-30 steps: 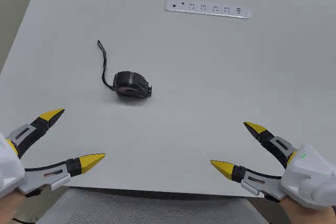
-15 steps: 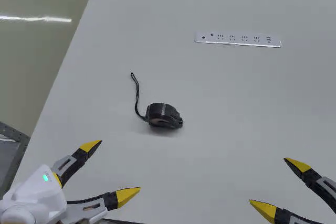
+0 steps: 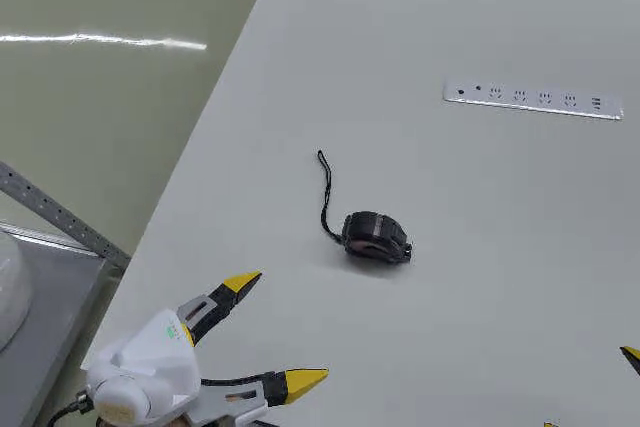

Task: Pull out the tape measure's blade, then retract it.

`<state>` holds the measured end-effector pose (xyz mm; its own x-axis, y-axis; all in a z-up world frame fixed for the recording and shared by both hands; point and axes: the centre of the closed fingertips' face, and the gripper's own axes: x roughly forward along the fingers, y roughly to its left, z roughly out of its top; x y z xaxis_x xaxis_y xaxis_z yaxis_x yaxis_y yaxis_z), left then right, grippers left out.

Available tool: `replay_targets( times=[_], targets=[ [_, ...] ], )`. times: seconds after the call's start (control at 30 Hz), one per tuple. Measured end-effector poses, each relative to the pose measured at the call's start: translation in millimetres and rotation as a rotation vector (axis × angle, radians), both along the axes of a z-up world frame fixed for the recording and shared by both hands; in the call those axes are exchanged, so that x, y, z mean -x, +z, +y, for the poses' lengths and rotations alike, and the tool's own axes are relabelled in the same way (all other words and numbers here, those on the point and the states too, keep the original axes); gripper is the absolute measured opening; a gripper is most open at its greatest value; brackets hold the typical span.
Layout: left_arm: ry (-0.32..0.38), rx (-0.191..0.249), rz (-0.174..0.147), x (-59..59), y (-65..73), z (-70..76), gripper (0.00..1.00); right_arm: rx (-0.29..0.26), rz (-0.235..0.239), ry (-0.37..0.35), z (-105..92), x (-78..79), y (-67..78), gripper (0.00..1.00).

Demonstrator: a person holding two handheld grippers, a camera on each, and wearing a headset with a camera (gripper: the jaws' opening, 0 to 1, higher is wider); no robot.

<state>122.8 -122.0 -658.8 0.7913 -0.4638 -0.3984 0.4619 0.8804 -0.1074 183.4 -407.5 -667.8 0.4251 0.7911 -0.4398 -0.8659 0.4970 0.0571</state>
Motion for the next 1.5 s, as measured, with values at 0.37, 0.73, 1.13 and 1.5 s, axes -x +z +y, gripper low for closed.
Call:
replay_targets(
  times=[0.37, 0.73, 1.13, 1.5],
  targets=[
    [-0.008, -0.009, 0.002, -1.5, -2.2, 0.6, 0.81, 0.001, 0.0, 0.006, 2.3, -0.9, 1.1, 0.73],
    [-0.064, -0.032, 0.005, -8.7, -3.0, -2.1, 0.79, -0.007, 0.004, 0.033, 8.5, -6.2, 1.4, 0.71],
    [-0.125, -0.059, -0.005, -25.7, -0.7, -0.5, 0.77, -0.001, 0.002, 0.071, 15.2, -17.3, 1.1, 0.69],
    [-0.174, -0.085, 0.009, -39.9, -3.8, 8.2, 0.75, 0.006, -0.004, 0.111, 23.1, -27.3, 0.8, 0.68]
  ],
)
